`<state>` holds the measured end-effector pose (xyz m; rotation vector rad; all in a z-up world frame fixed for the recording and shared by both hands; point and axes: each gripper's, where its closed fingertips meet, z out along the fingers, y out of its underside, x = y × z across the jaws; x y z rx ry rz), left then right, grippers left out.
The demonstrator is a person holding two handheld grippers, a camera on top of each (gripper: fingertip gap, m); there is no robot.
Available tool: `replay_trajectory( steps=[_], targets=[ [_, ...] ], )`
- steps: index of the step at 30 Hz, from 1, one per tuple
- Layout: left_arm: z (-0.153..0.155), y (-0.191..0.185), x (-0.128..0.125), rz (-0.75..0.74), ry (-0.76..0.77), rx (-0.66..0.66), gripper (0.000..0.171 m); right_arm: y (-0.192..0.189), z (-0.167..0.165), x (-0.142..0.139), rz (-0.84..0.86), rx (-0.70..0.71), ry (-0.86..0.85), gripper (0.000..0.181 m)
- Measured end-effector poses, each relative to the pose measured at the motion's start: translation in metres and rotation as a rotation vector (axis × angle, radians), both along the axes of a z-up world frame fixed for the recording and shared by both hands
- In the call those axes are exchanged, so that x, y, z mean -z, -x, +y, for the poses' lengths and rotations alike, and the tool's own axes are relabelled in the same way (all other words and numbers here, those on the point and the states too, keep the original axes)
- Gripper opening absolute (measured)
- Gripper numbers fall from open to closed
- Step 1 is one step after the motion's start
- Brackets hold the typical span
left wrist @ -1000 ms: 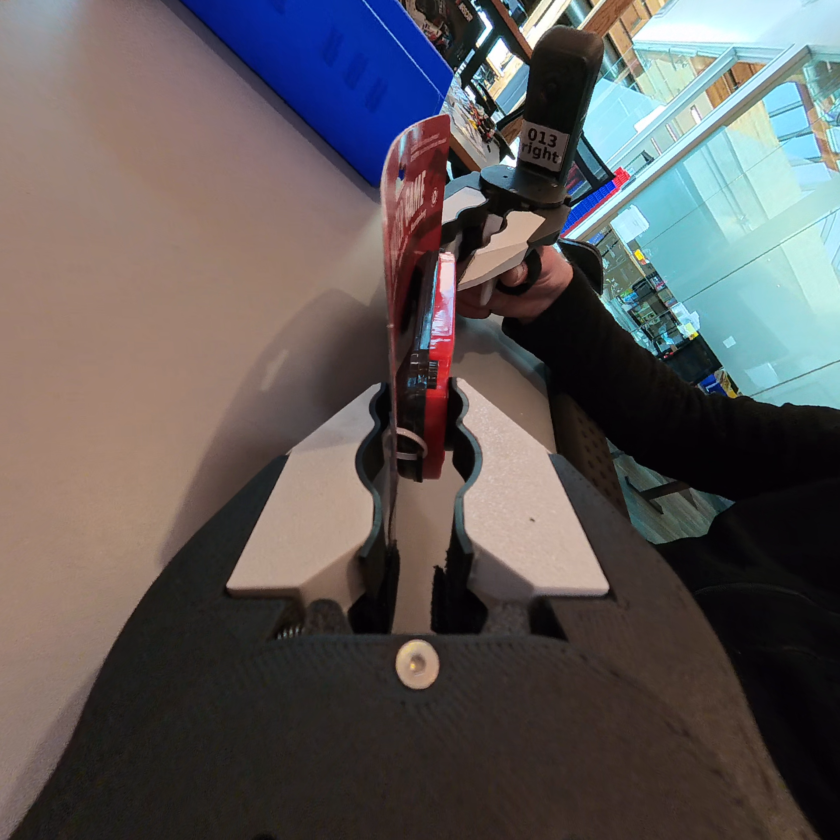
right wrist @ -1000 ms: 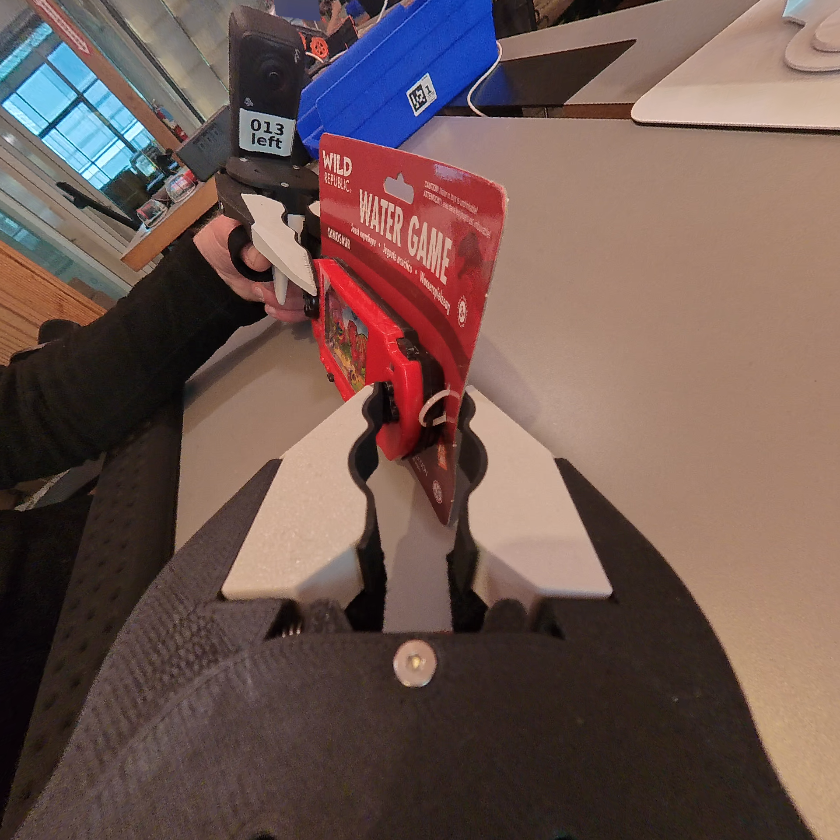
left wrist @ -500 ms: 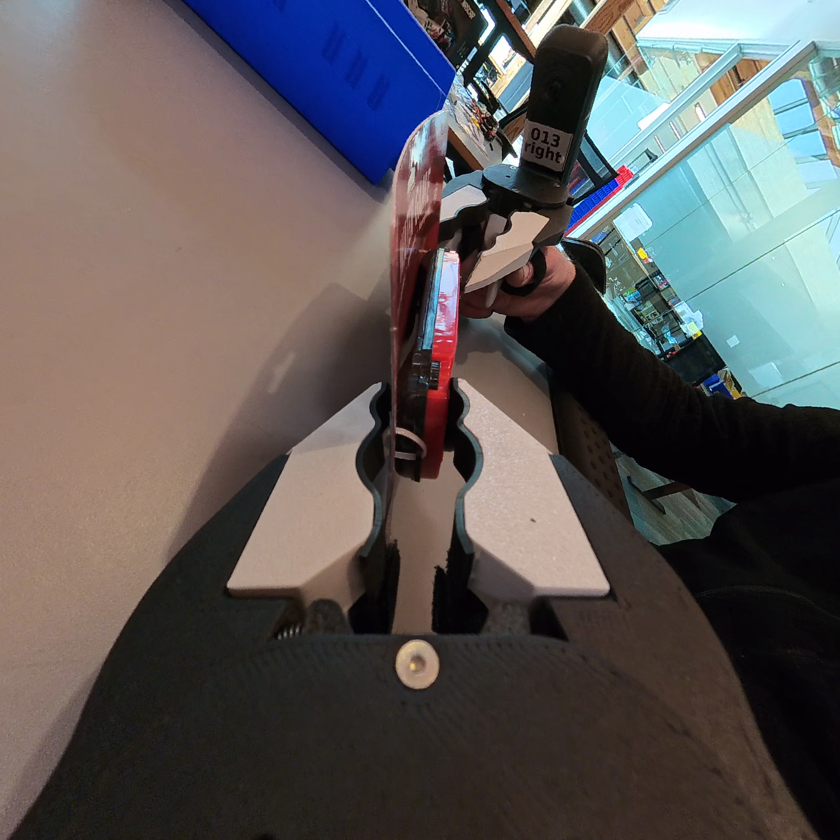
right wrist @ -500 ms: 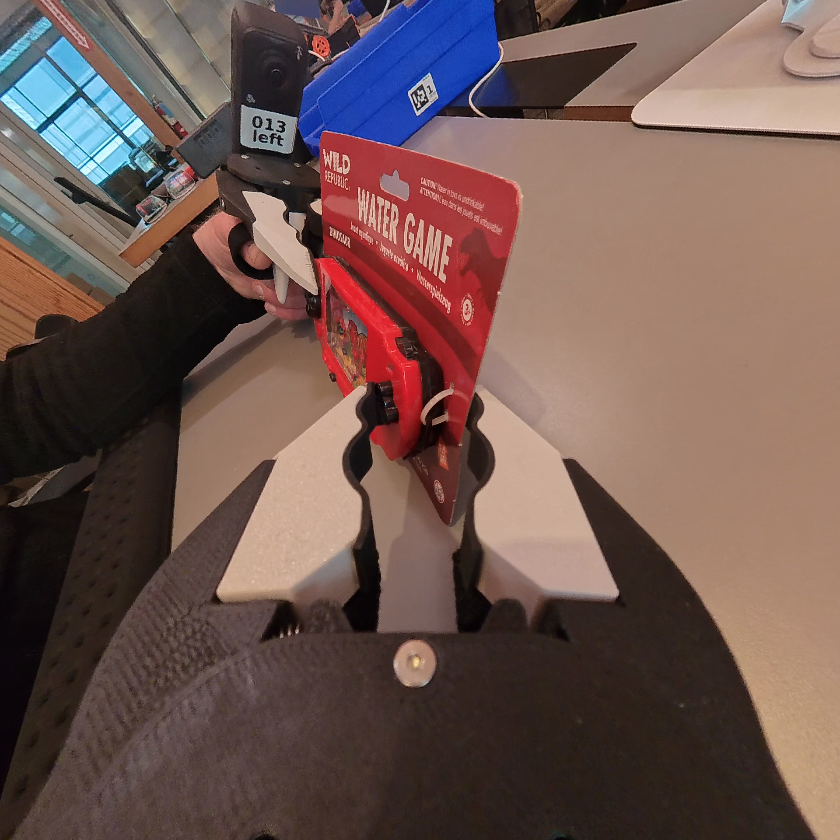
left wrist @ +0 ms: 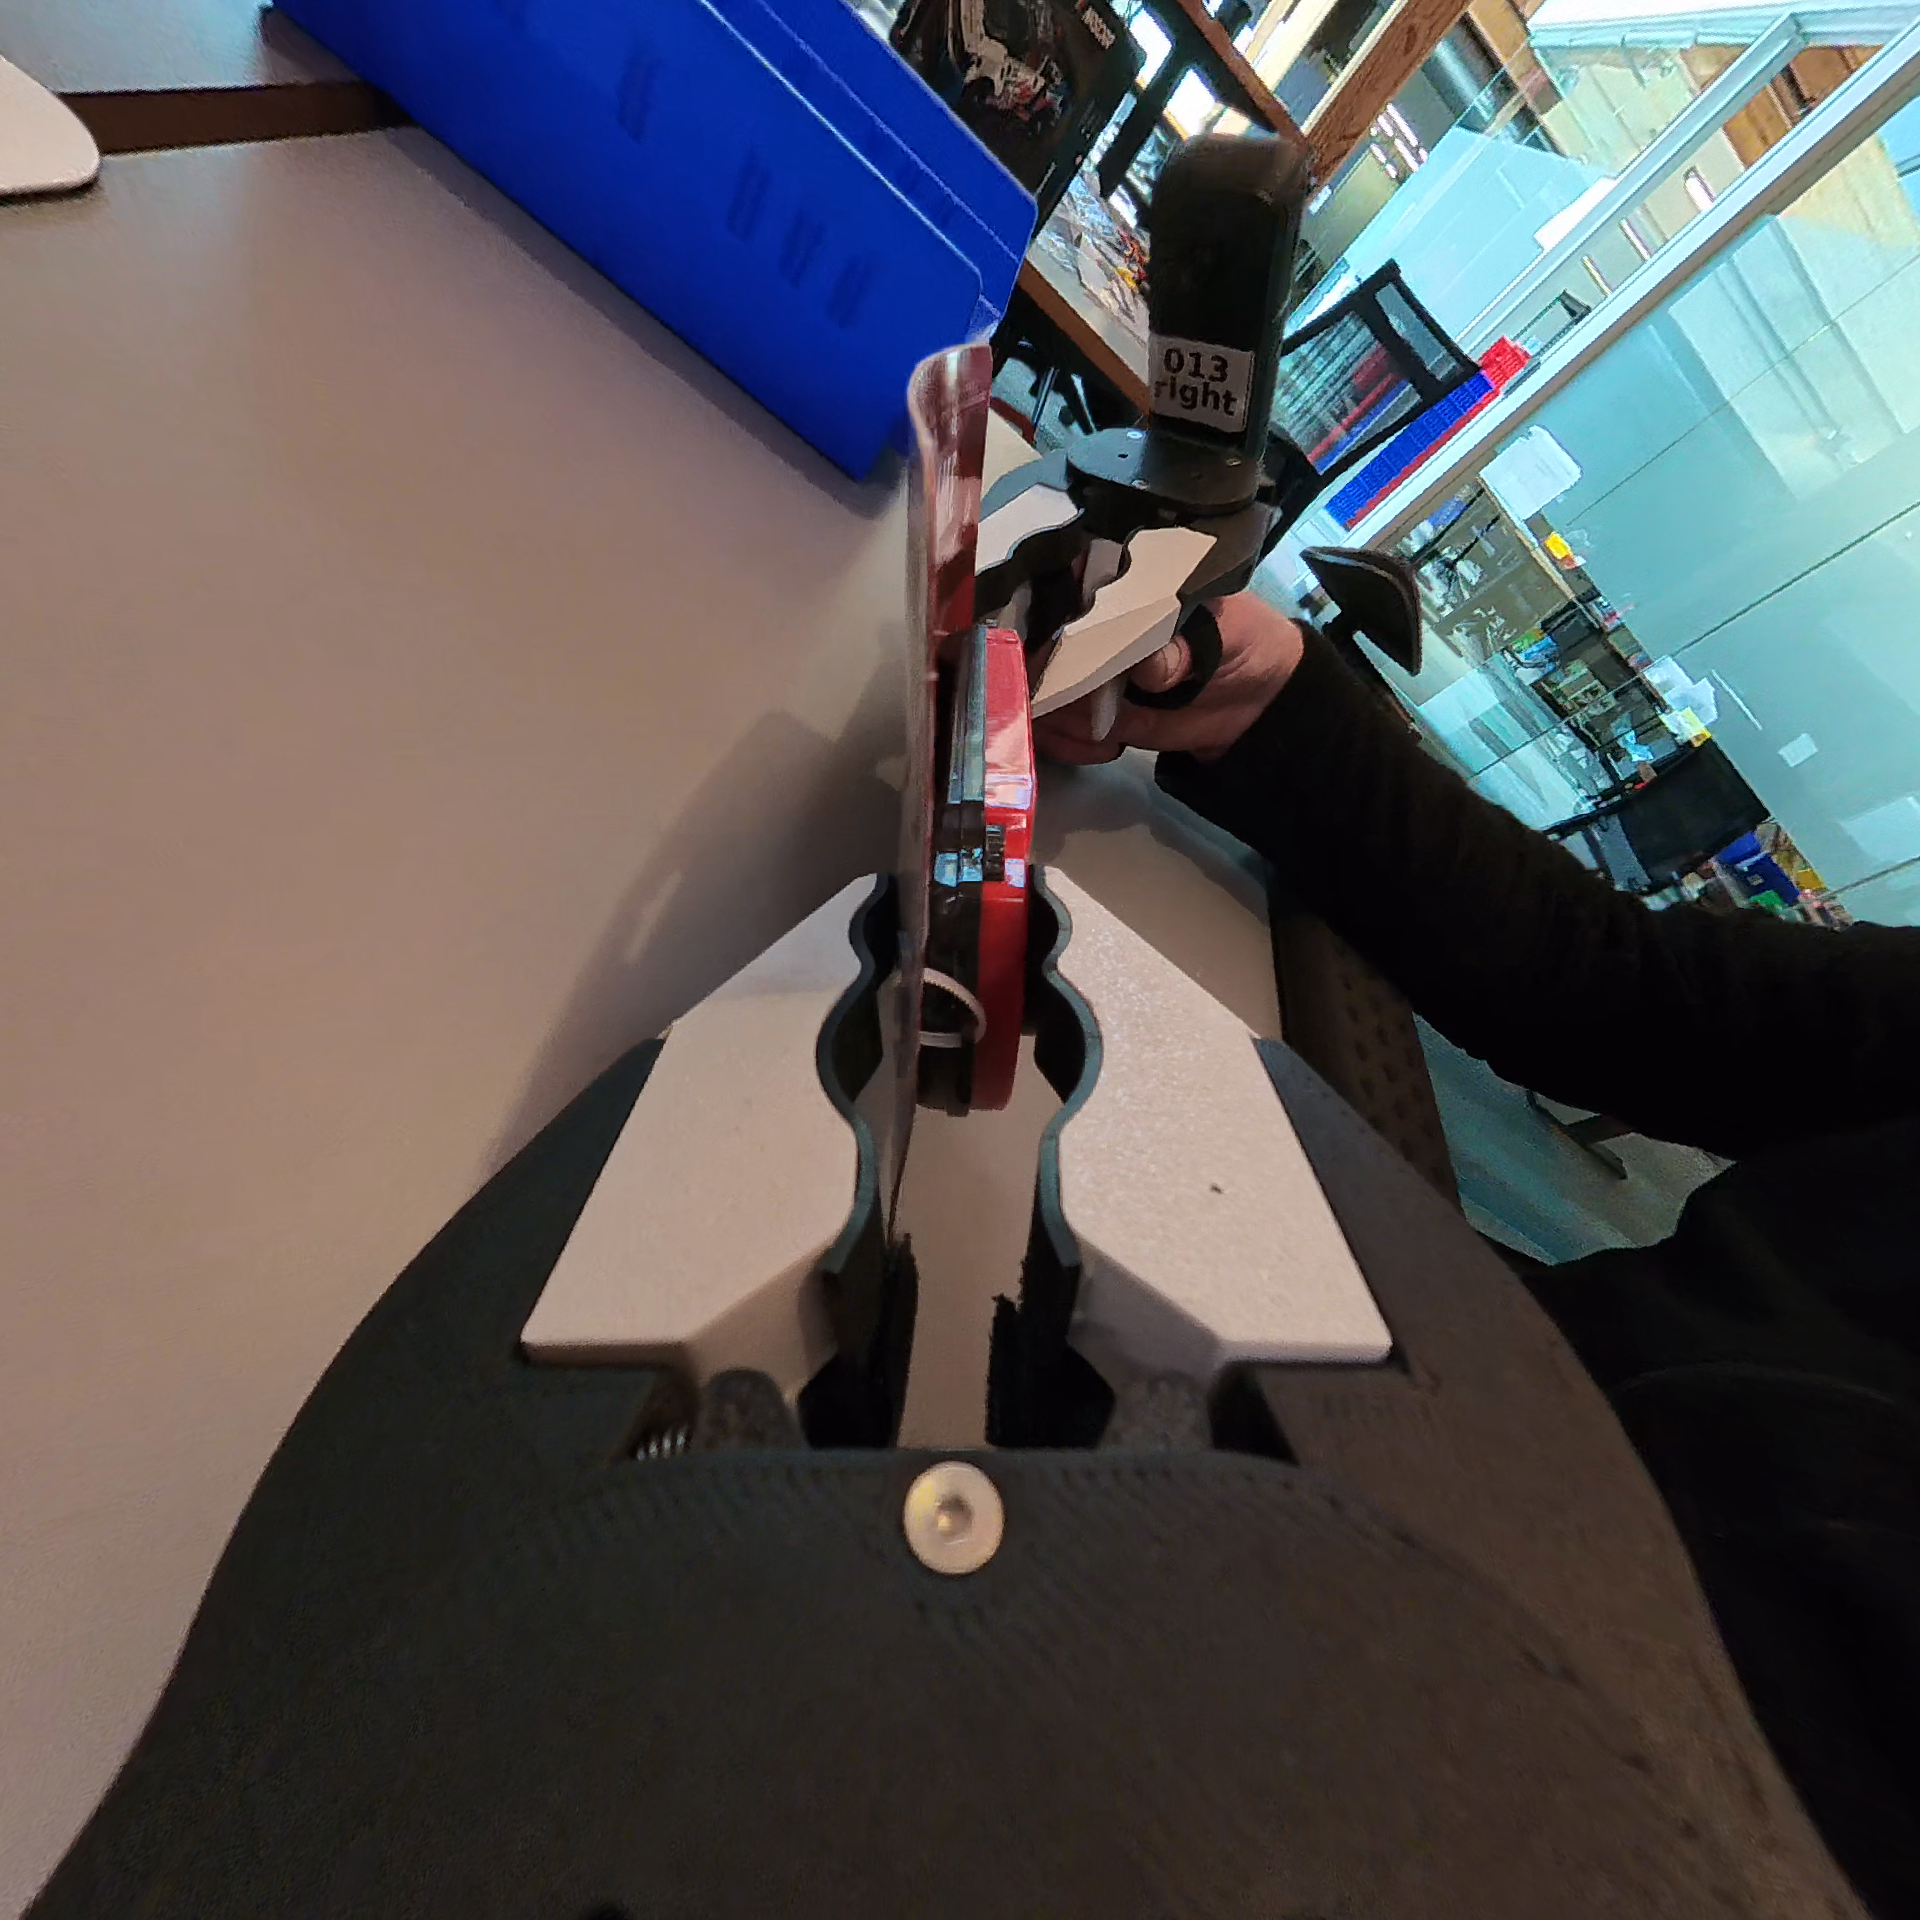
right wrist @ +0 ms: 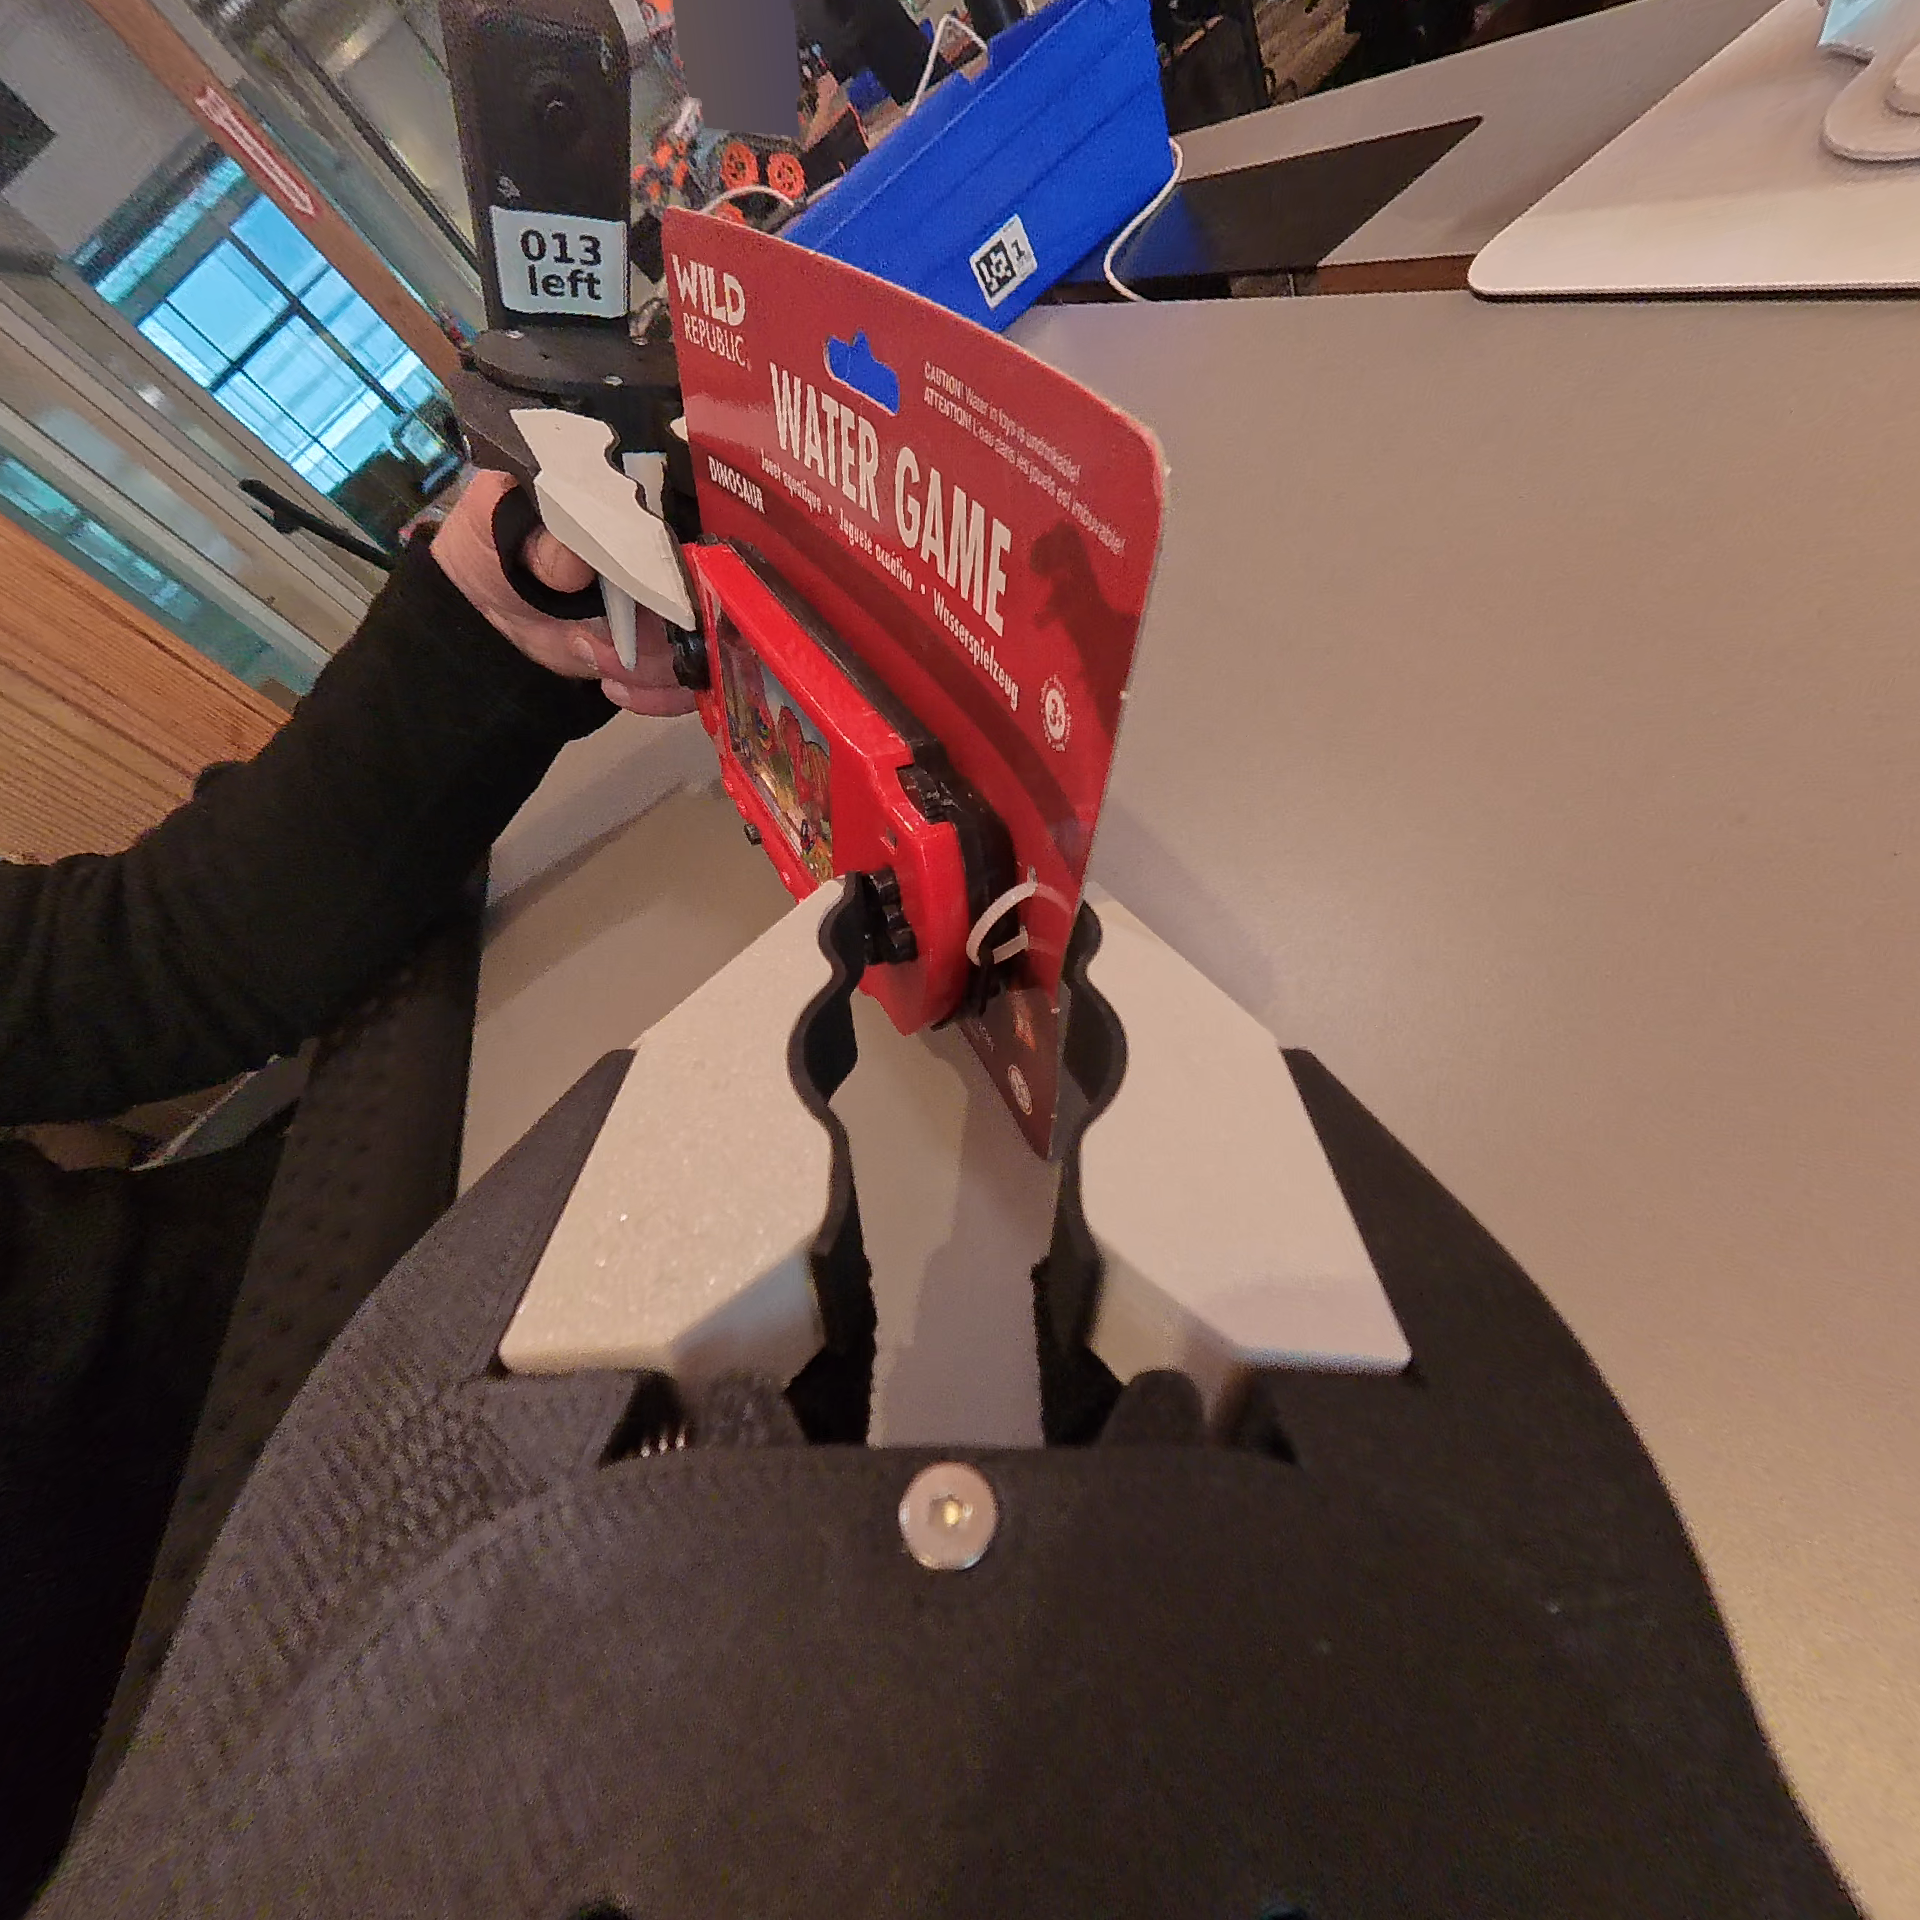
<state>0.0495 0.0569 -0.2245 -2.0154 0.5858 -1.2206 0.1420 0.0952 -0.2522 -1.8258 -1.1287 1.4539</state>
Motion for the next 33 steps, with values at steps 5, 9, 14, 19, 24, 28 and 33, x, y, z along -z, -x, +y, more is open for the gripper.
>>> replay_trajectory(
  steps=[5,9,14,19,24,28,33],
  targets=[
    [0.008,-0.004,-0.015,0.034,-0.004,0.016,0.022,-0.003,0.006,-0.013,0.092,0.026,0.018,0.033],
    [0.015,-0.006,-0.033,0.109,-0.047,0.034,0.023,-0.003,0.009,-0.021,0.140,0.055,0.011,0.032],
    [0.026,-0.015,-0.050,0.209,-0.065,0.062,0.023,-0.008,0.017,-0.030,0.205,0.088,0.027,0.032],
    [0.036,-0.022,-0.055,0.248,-0.029,0.095,0.023,-0.016,0.024,-0.033,0.209,0.120,0.008,0.028],
    [0.043,-0.027,-0.058,0.230,-0.020,0.101,0.023,-0.020,0.030,-0.036,0.209,0.155,-0.012,0.025],
    [0.045,-0.025,-0.053,0.176,-0.004,0.085,0.023,-0.020,0.032,-0.035,0.206,0.168,-0.008,0.027],
    [0.042,-0.021,-0.038,0.100,0.038,0.068,0.023,-0.018,0.032,-0.028,0.168,0.170,0.000,0.034]
  ],
)
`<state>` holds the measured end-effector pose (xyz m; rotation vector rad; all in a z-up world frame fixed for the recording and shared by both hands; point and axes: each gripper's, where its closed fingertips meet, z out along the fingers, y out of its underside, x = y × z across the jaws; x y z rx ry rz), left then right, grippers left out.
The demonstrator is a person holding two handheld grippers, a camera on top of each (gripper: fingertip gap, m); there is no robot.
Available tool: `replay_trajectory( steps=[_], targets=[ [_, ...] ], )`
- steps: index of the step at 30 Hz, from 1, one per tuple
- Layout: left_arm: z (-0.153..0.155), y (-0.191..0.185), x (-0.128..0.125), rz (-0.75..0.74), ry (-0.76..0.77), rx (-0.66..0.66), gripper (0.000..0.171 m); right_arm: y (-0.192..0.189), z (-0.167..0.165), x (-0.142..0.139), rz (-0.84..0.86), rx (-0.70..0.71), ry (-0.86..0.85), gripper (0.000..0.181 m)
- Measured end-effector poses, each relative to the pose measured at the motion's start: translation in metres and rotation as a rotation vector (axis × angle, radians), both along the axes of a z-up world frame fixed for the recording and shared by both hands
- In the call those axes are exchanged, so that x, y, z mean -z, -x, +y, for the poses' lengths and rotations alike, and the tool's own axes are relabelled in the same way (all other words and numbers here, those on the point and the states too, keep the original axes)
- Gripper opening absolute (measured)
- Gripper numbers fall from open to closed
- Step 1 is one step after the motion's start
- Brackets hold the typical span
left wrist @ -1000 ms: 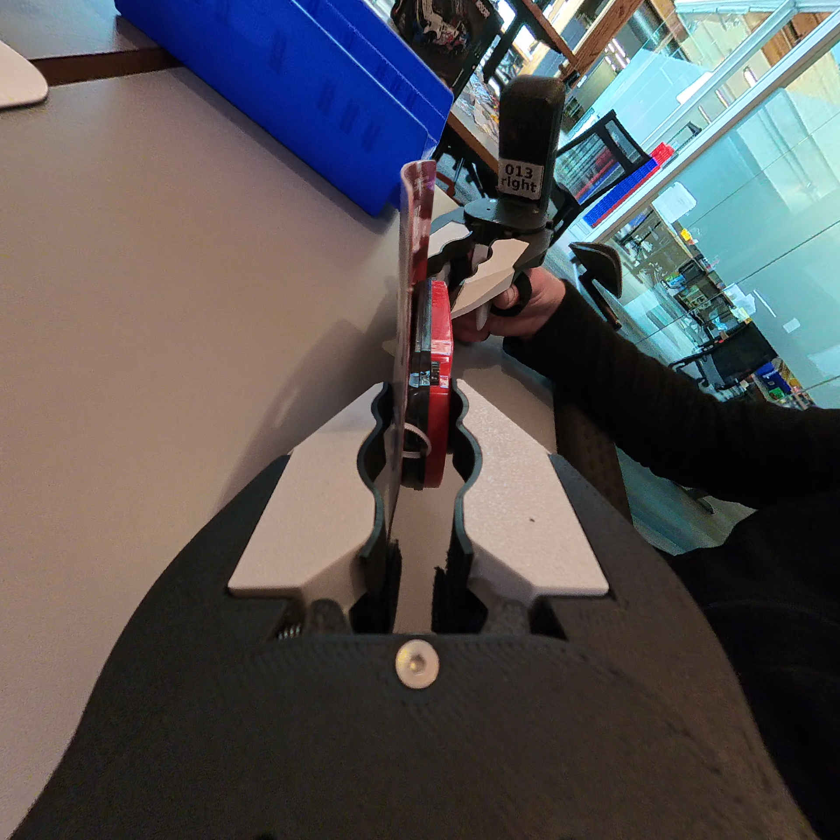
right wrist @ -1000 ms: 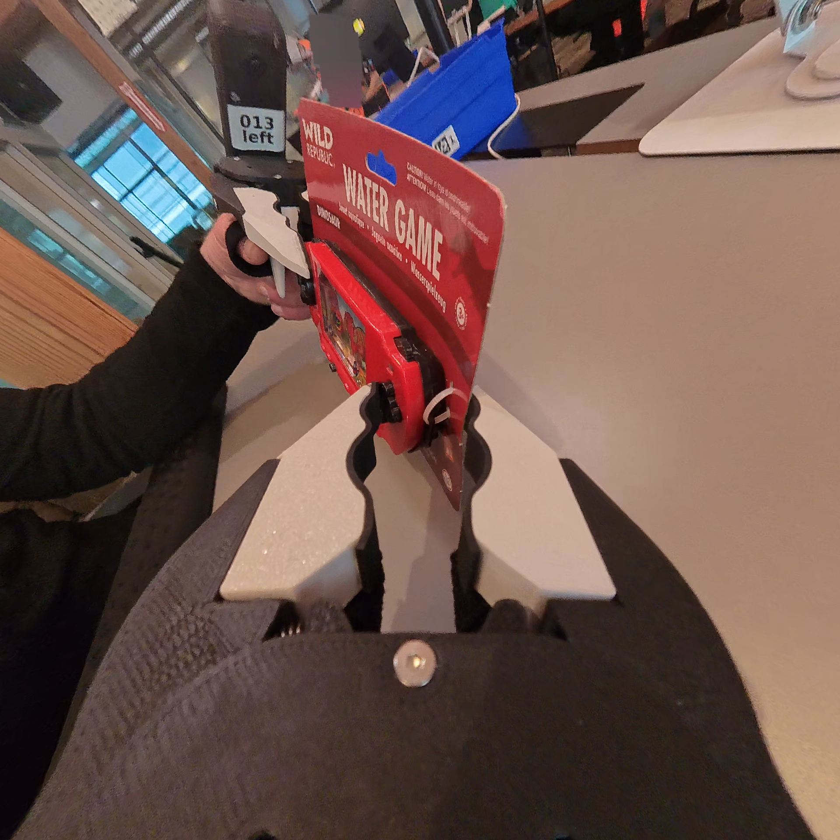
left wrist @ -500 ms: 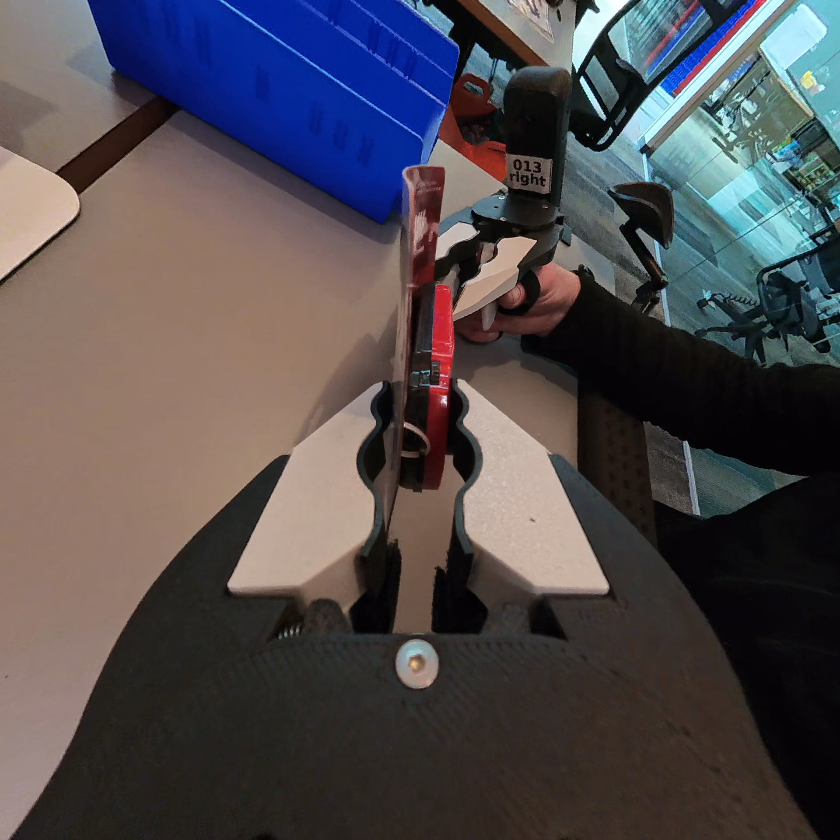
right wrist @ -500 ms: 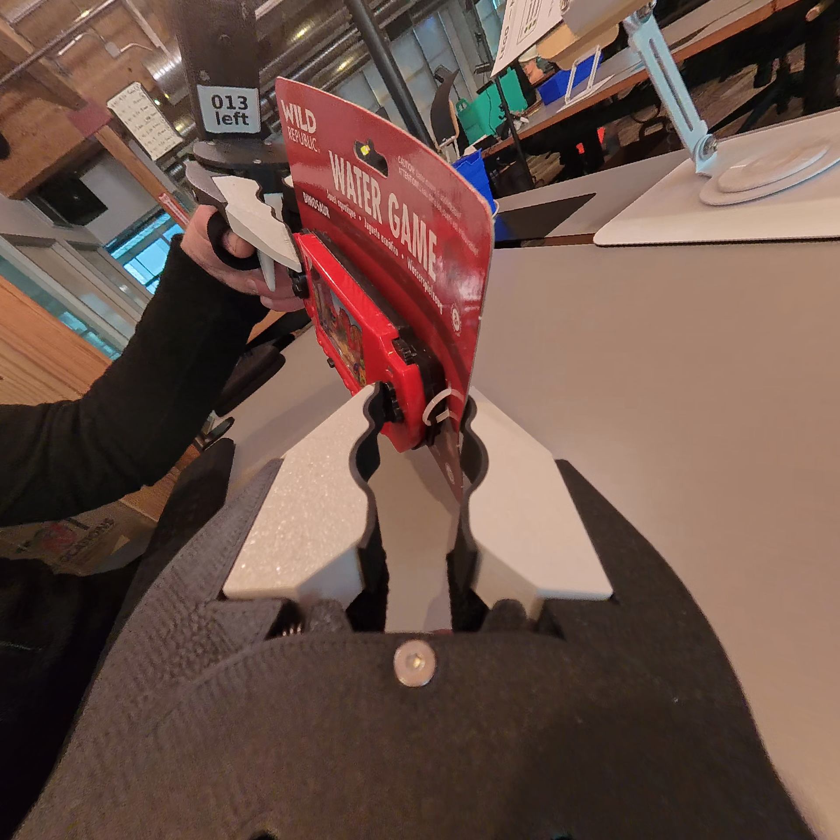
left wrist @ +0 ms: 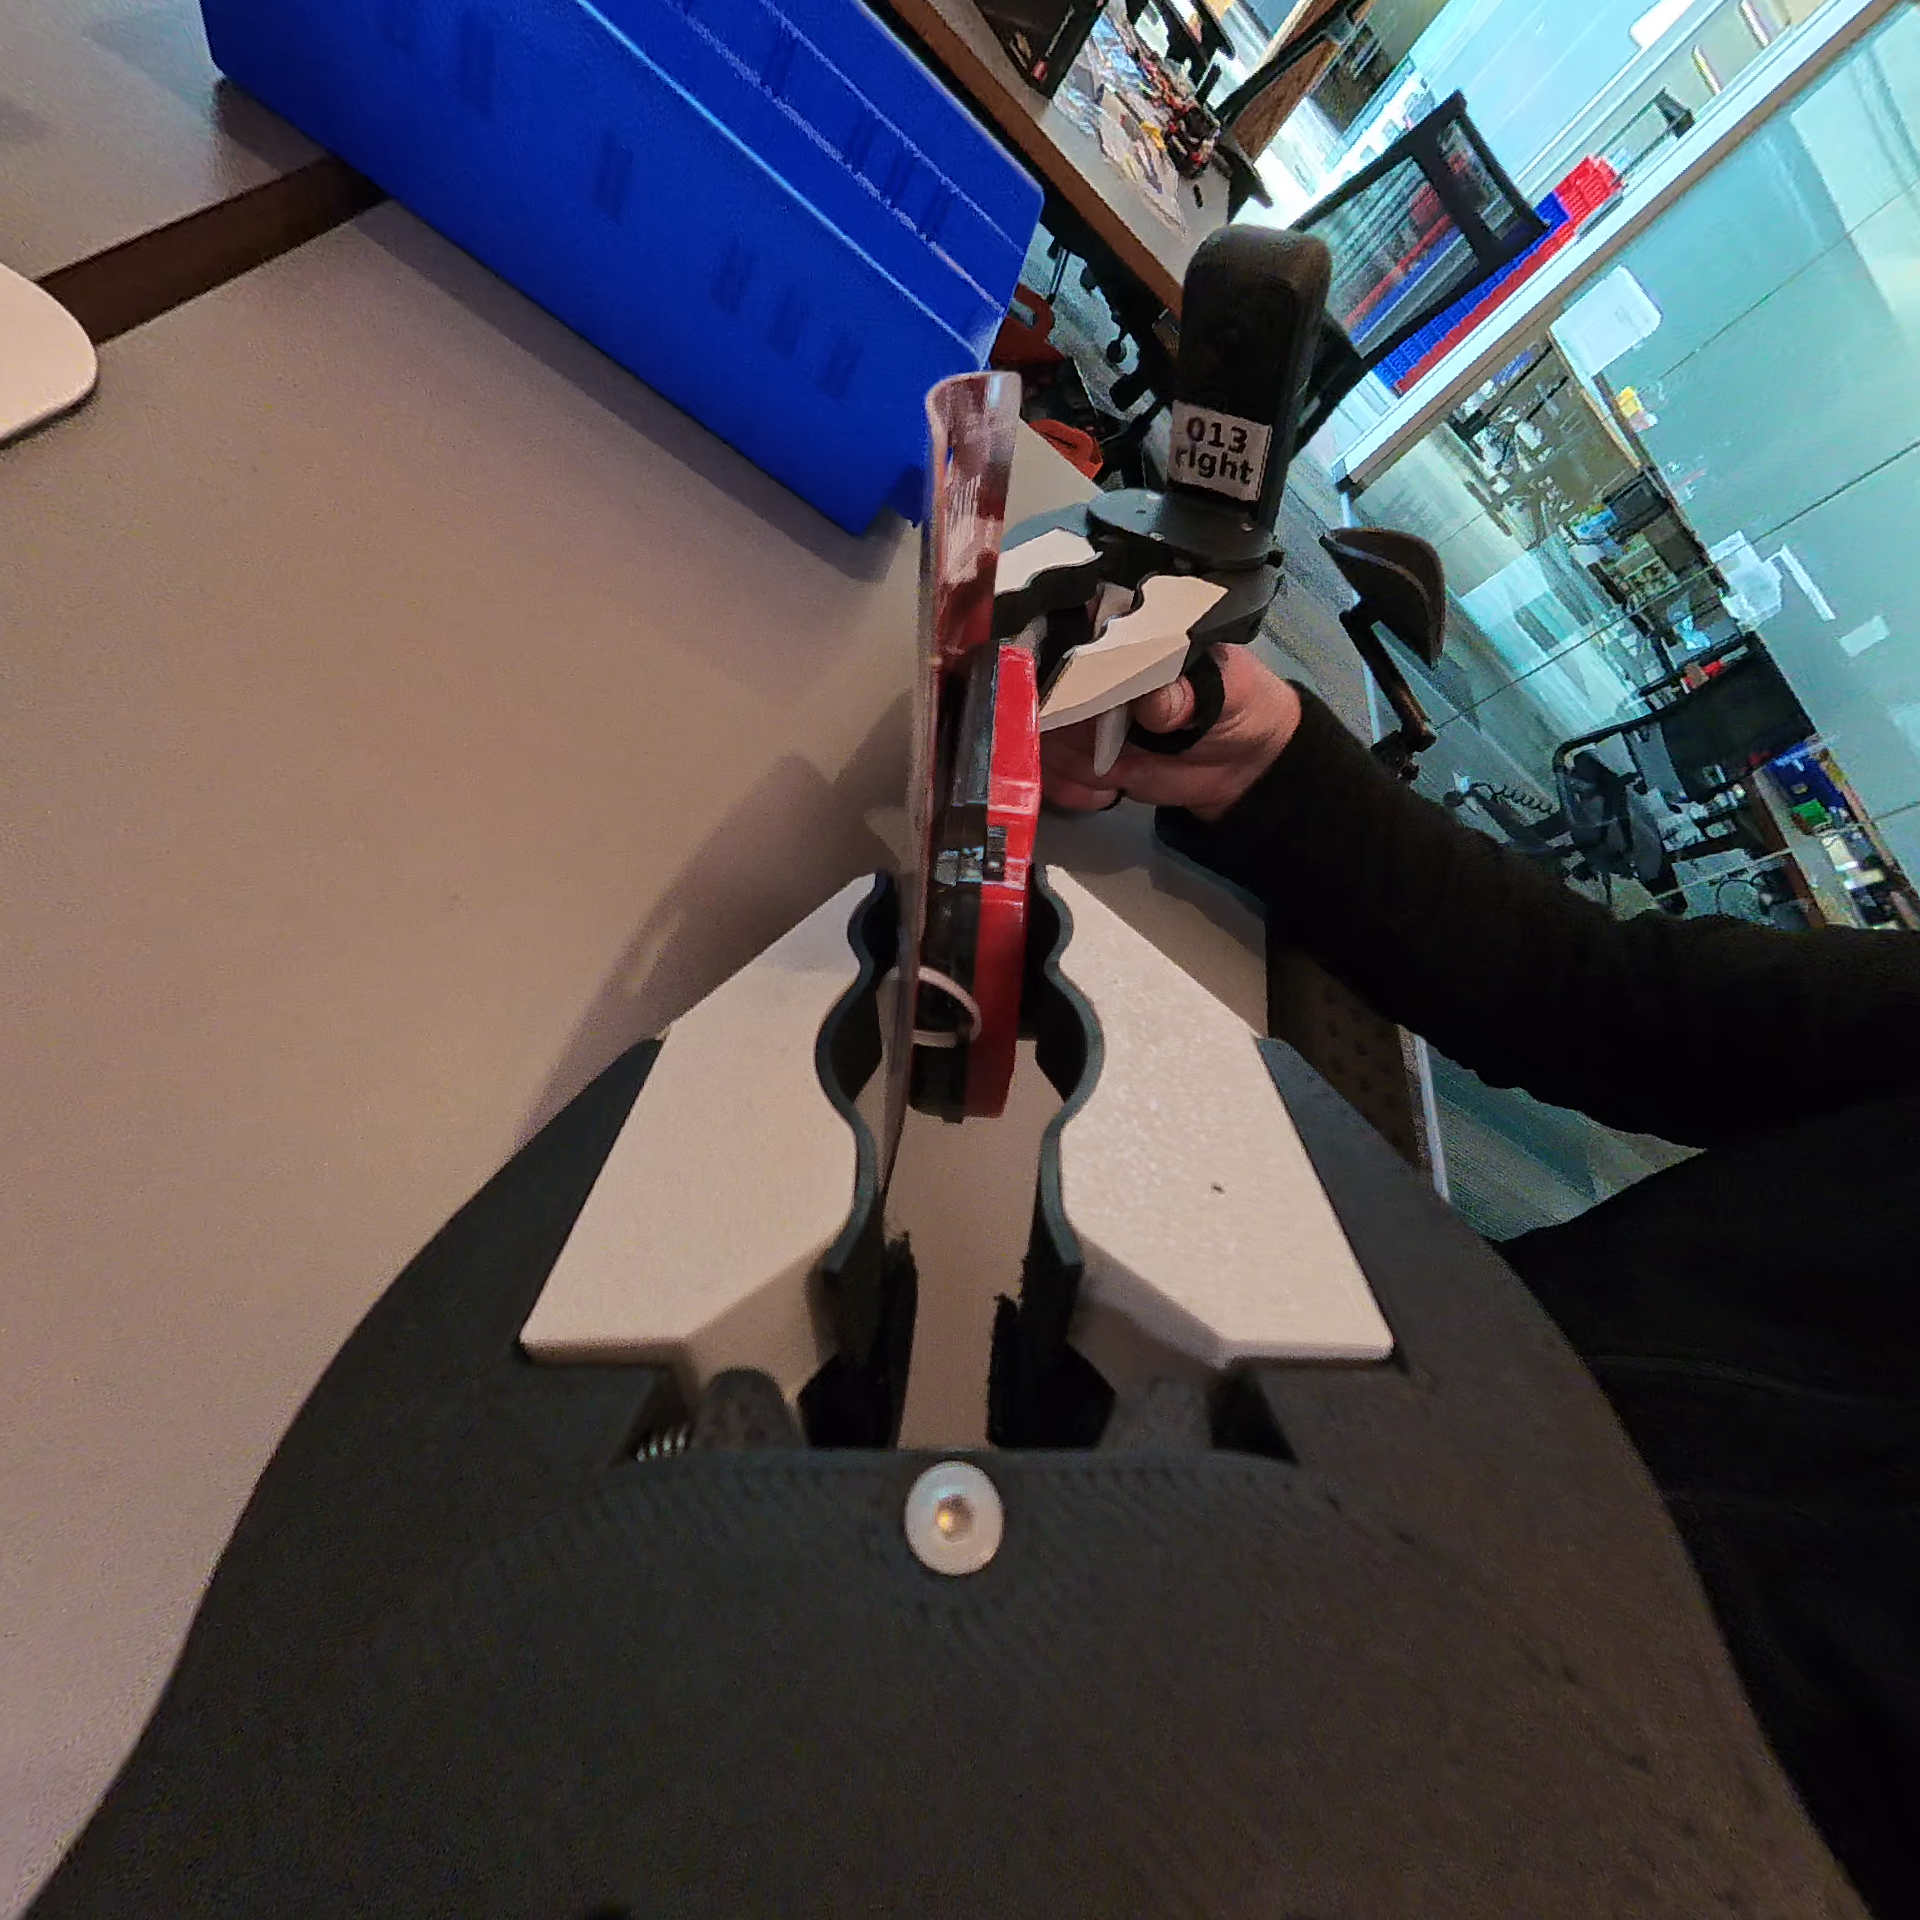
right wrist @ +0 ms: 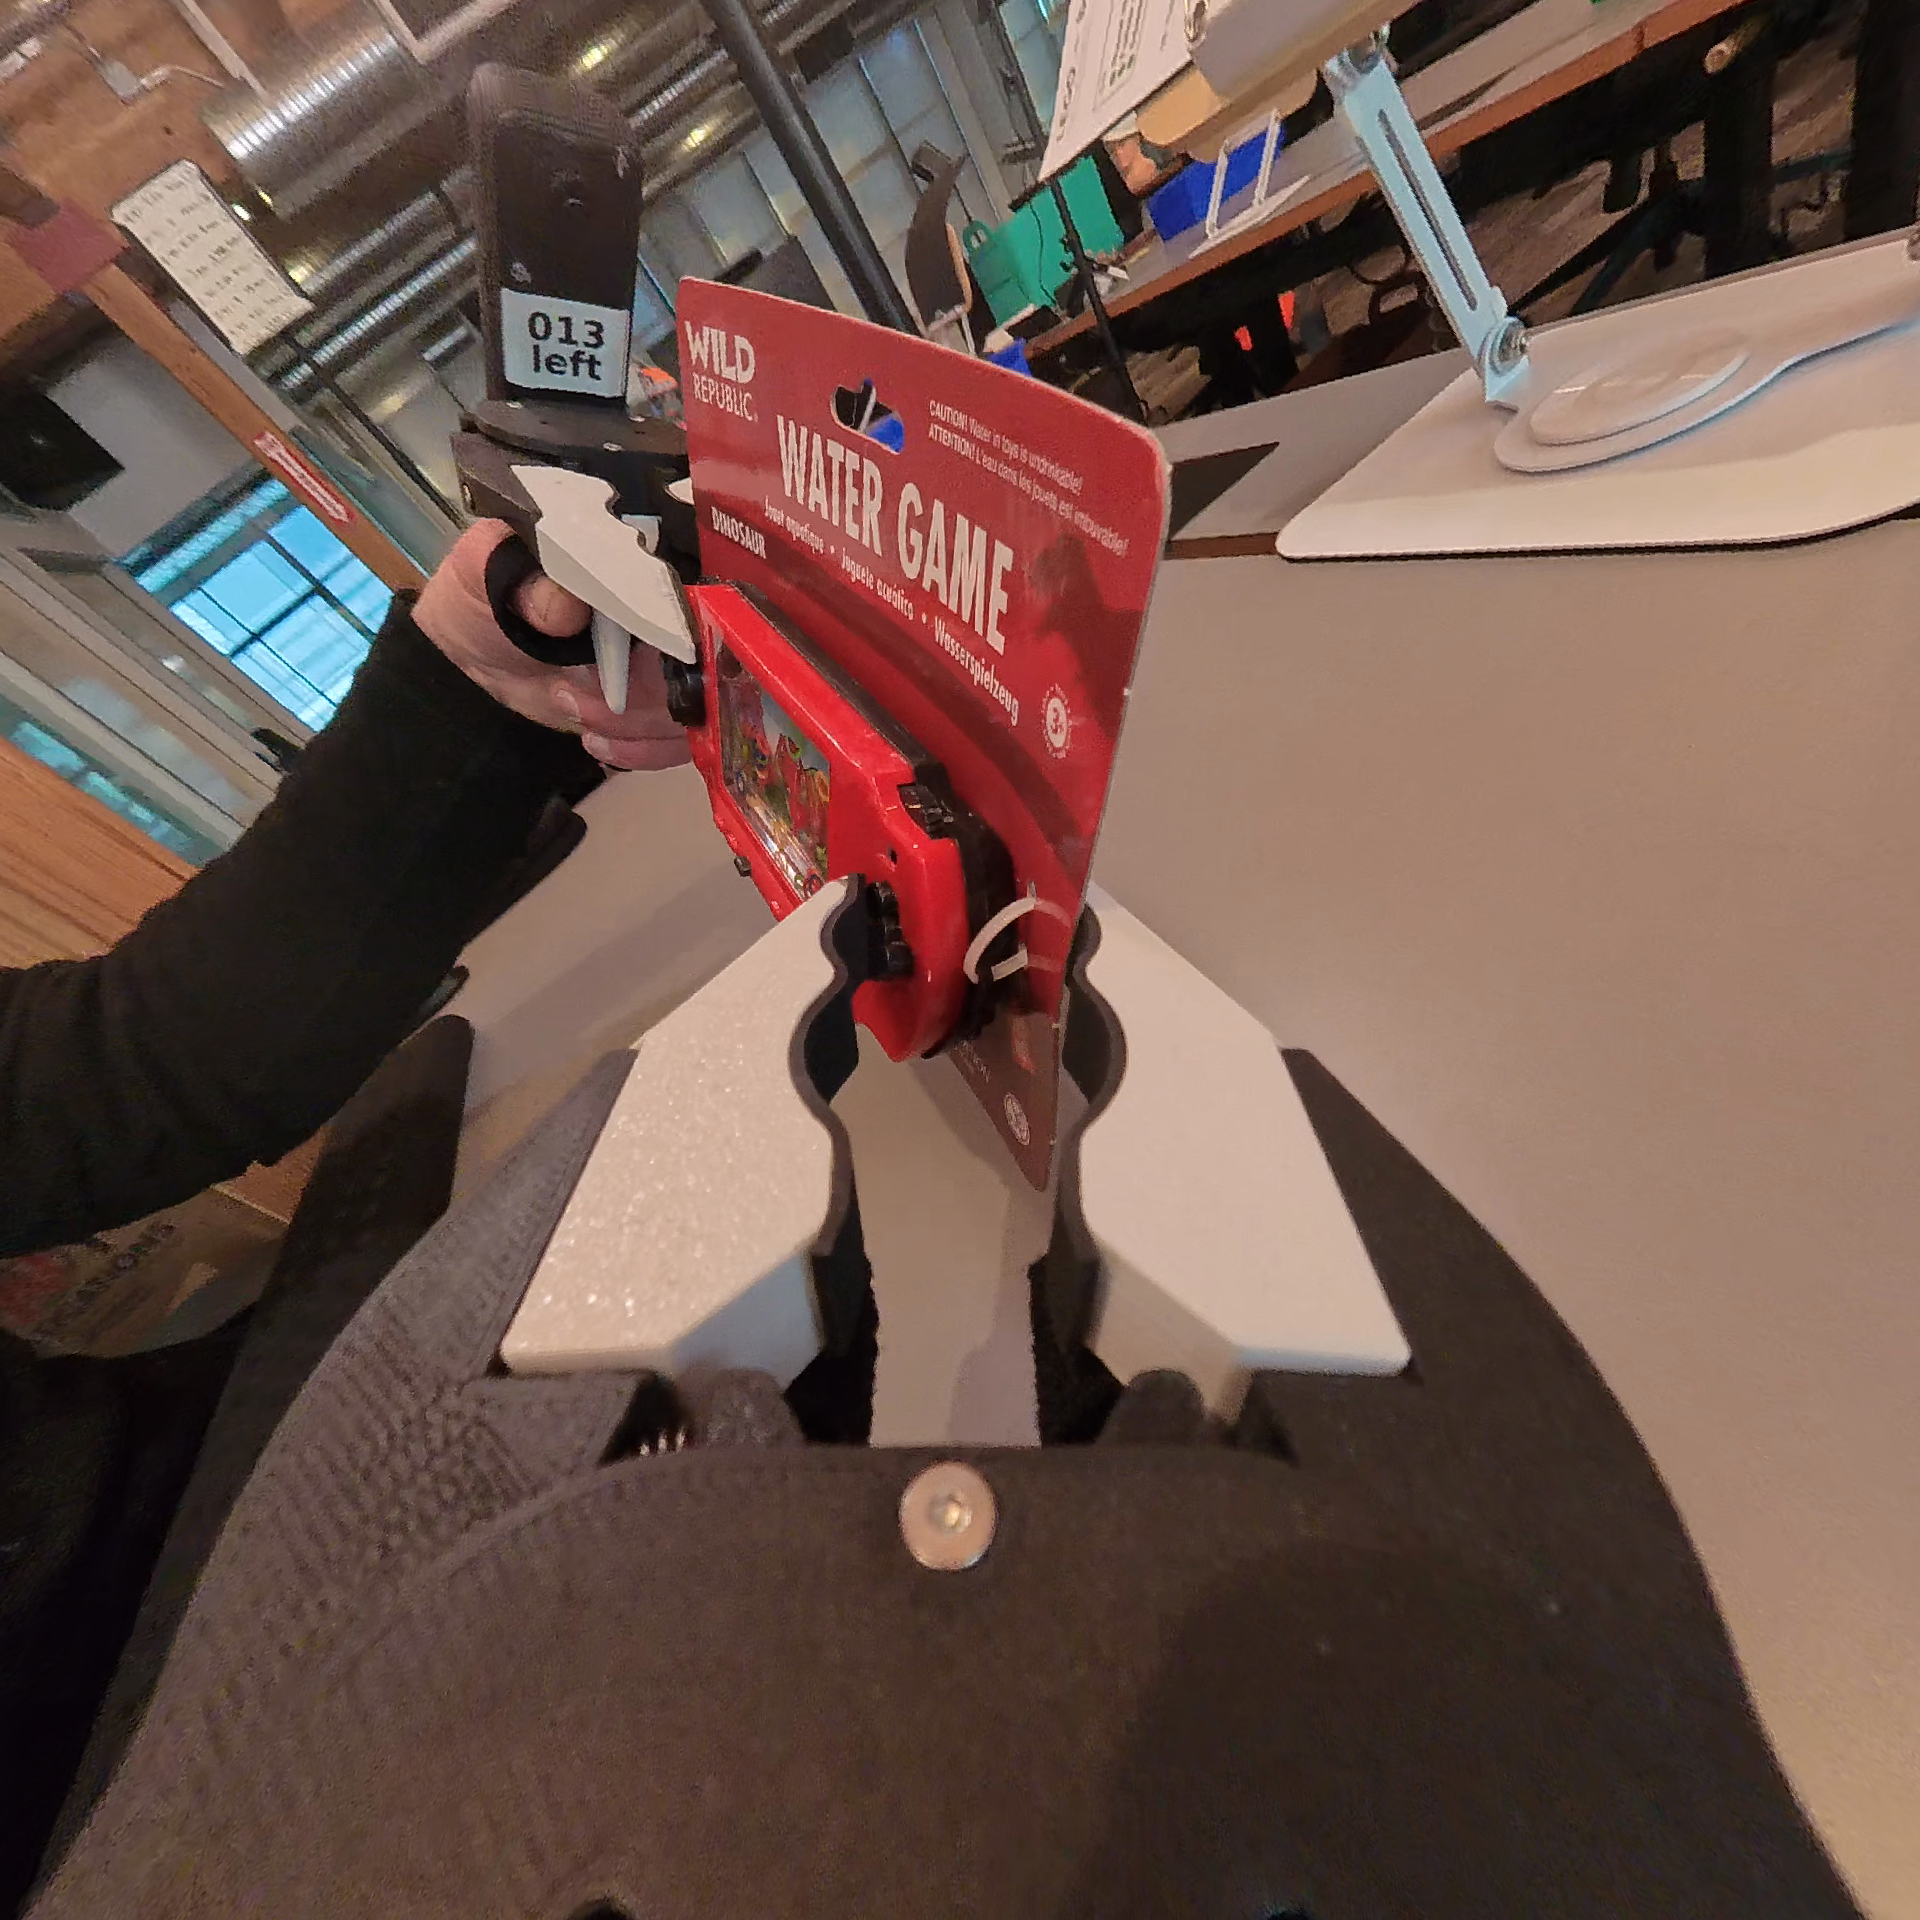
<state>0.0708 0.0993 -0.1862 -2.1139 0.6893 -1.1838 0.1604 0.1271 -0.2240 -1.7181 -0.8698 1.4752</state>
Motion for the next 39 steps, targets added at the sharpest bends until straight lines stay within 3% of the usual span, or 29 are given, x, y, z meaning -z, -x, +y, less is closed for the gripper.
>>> replay_trajectory(
  steps=[14,39],
  targets=[
    [-0.001,0.000,0.023,-0.079,0.075,0.000,0.023,-0.001,0.000,0.010,-0.063,-0.004,0.000,0.037],
    [0.001,-0.004,0.032,-0.110,0.102,0.008,0.024,-0.003,0.001,0.010,-0.088,0.006,-0.020,0.050]
  ],
)
